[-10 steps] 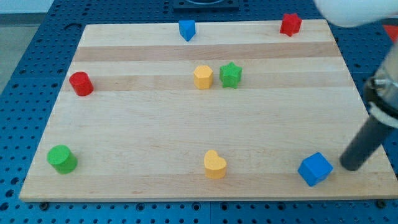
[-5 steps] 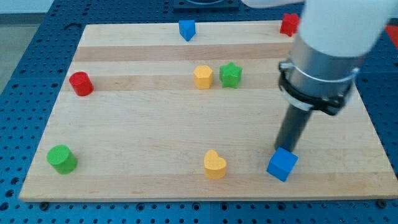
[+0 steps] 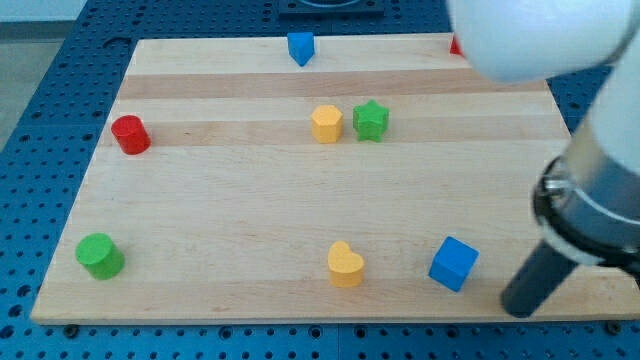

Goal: Move the blue cube closer to green star

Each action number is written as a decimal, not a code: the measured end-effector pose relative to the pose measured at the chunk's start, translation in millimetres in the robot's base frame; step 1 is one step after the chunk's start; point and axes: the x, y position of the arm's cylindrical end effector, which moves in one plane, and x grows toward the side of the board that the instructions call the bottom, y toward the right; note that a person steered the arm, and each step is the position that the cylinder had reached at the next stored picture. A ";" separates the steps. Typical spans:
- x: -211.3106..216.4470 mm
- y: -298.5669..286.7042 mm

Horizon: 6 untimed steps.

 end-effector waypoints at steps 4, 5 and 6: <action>-139.2 -134.2; -143.4 -139.5; -118.0 -145.0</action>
